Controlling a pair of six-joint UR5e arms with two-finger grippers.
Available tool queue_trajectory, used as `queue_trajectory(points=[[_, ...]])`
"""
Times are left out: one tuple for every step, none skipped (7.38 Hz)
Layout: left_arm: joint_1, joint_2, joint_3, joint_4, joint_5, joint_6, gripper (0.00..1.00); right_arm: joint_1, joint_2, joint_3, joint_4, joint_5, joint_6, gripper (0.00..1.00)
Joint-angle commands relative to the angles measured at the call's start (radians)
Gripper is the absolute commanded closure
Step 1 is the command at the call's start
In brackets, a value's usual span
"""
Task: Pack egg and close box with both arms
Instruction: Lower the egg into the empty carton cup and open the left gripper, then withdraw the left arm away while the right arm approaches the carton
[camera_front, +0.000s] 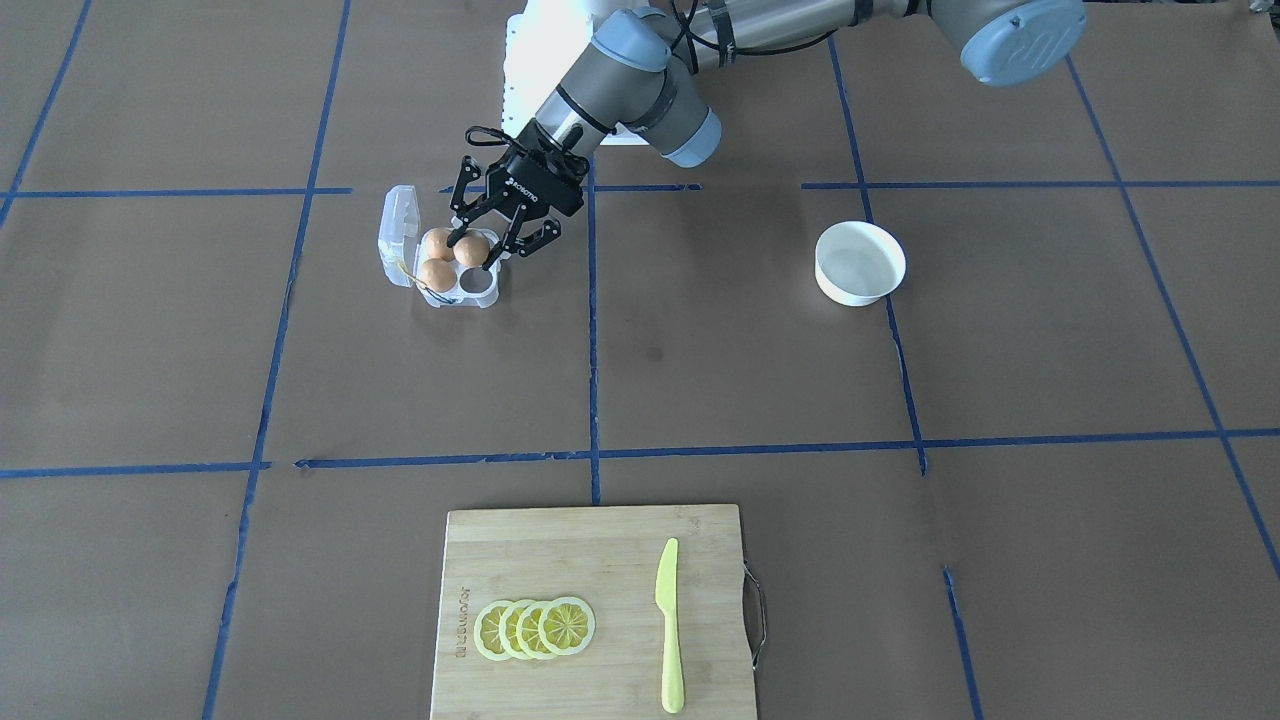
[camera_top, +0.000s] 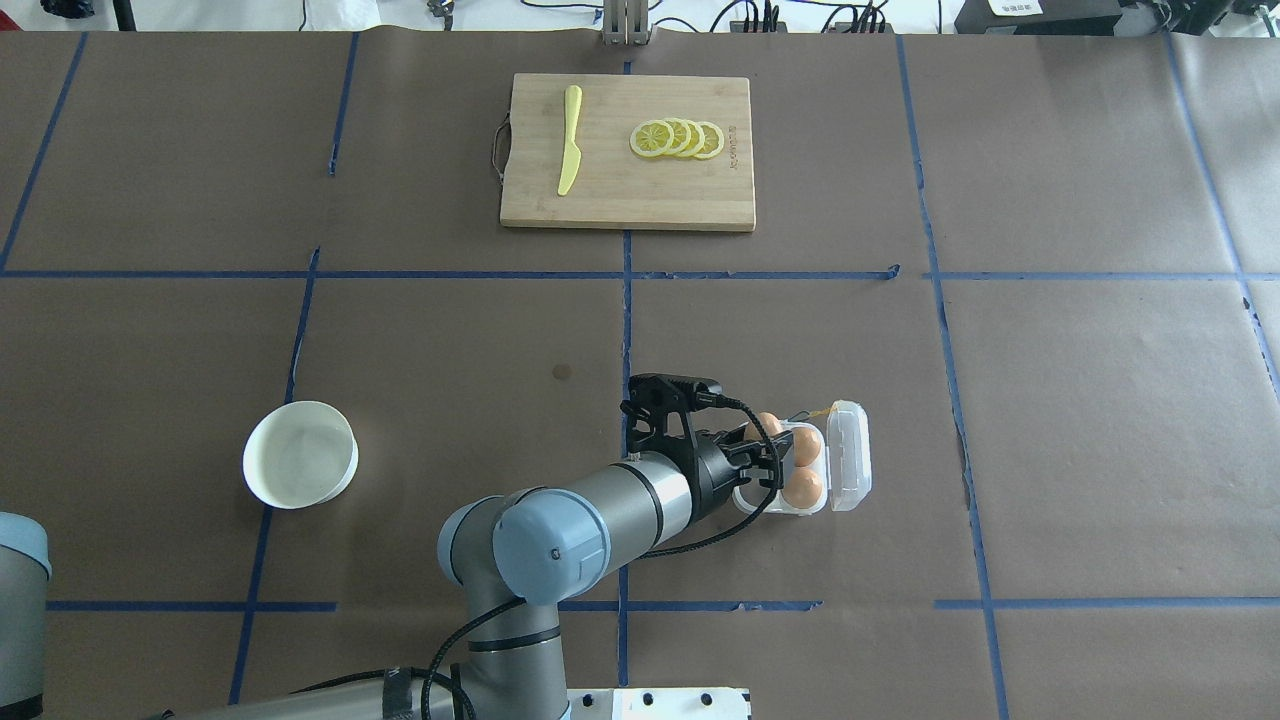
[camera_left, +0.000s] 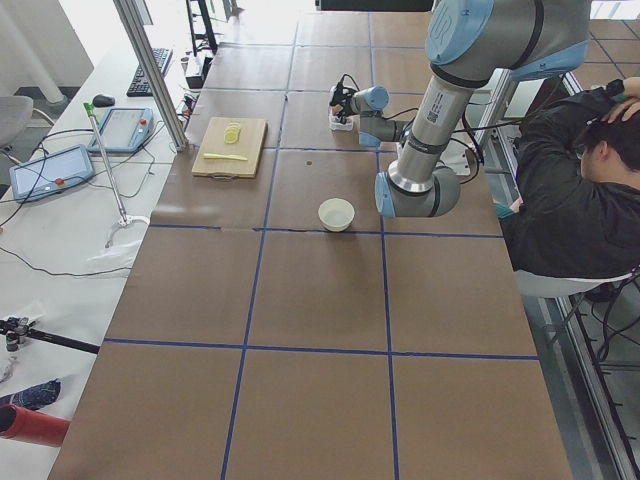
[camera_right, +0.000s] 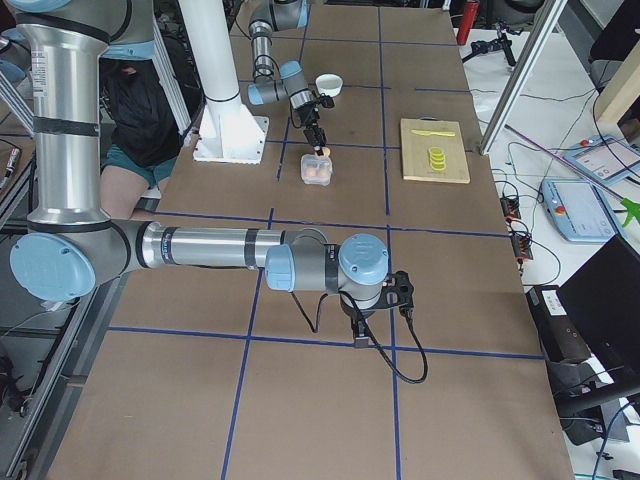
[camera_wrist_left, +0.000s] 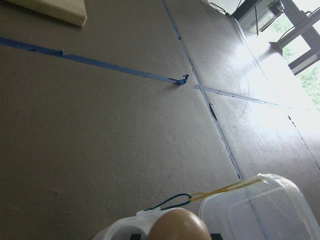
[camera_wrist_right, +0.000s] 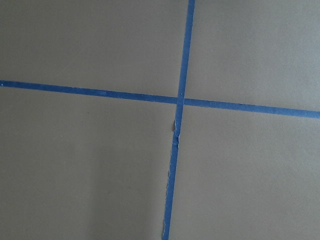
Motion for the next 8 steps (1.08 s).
queue_trajectory(points=[[-0.001,-0.007,-0.002,0.0,-0.002,-0.001,0.0,0.0,0.0,0.001,0.0,0.0,0.0,0.0],[-0.003,-0.006,-0.011,0.0,-0.008,-0.002,0.0,0.0,0.0,0.007,0.002,0.0,0.0,0.0],[-0.008,-0.001,-0.021,0.003,-0.011,-0.007,0.0,0.0,0.0,0.012,0.003,-0.001,-0.002,0.0],[-0.02,0.001,-0.038,0.01,-0.017,-0.009,0.0,0.0,0.003,0.013,0.003,-0.001,-0.002,0.0],[-0.05,0.023,-0.063,0.018,-0.078,-0.009,0.0,0.0,0.005,0.016,0.003,-0.001,0.0,0.0],[-0.098,0.048,-0.11,0.088,-0.157,-0.009,0.0,0.0,0.005,0.024,0.018,0.005,0.002,0.0],[-0.148,0.051,-0.176,0.23,-0.243,-0.006,0.0,-0.003,0.006,0.029,0.024,0.008,0.03,0.0],[-0.208,0.063,-0.263,0.389,-0.344,0.001,0.0,-0.047,0.006,0.077,0.025,0.011,0.088,0.0]])
